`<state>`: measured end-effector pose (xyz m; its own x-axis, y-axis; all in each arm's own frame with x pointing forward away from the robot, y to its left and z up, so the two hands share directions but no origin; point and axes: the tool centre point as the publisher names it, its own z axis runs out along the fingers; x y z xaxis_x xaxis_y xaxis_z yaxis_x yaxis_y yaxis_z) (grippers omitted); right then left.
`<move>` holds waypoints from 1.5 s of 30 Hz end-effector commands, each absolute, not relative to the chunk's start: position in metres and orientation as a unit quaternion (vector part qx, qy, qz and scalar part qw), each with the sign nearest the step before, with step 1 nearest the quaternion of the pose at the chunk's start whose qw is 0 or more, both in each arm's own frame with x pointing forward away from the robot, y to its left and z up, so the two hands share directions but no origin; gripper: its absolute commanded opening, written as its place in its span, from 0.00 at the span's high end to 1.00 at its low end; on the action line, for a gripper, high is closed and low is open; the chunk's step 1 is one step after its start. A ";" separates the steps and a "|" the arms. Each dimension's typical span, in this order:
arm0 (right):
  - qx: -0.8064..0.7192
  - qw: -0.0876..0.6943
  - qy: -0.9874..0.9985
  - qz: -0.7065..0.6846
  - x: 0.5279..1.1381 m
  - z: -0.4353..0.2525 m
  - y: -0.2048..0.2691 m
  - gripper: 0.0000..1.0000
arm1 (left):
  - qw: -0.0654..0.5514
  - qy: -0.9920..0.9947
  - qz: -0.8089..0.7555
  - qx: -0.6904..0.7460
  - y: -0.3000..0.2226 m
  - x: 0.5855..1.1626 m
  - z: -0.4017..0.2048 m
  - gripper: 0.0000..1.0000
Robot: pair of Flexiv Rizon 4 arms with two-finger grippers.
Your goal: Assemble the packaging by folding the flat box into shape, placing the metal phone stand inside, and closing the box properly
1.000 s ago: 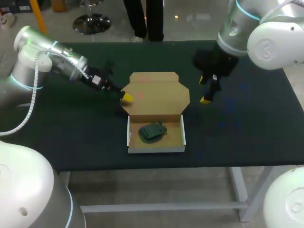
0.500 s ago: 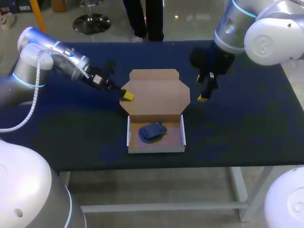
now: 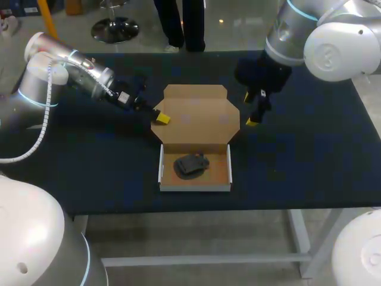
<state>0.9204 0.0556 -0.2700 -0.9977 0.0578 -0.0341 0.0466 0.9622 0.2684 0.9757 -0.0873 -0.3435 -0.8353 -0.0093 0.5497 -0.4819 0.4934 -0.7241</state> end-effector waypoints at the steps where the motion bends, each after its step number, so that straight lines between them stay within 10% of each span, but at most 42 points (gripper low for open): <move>1: 0.026 0.017 0.991 0.132 0.922 -0.268 0.056 0.00 | 0.248 -0.826 0.484 0.148 -0.086 0.977 -0.343 0.65; 16: 0.027 0.016 0.992 0.125 0.921 -0.270 0.057 0.00 | 0.257 -0.820 0.492 0.141 -0.093 0.975 -0.339 0.73; 25: 0.024 0.018 0.992 0.122 0.920 -0.267 0.061 0.00 | 0.248 -0.821 0.496 0.136 -0.092 0.971 -0.336 1.00; 45: 0.018 0.024 0.992 0.119 0.916 -0.261 0.067 0.00 | 0.188 -0.843 0.497 0.084 -0.094 0.954 -0.321 1.00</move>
<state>0.9172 0.0673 -0.2632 -0.9981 0.0424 -0.0441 0.0307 0.9705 0.2392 0.9635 -0.0932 -0.3265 -0.9037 0.0728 0.4219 -0.3373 0.4860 -0.8063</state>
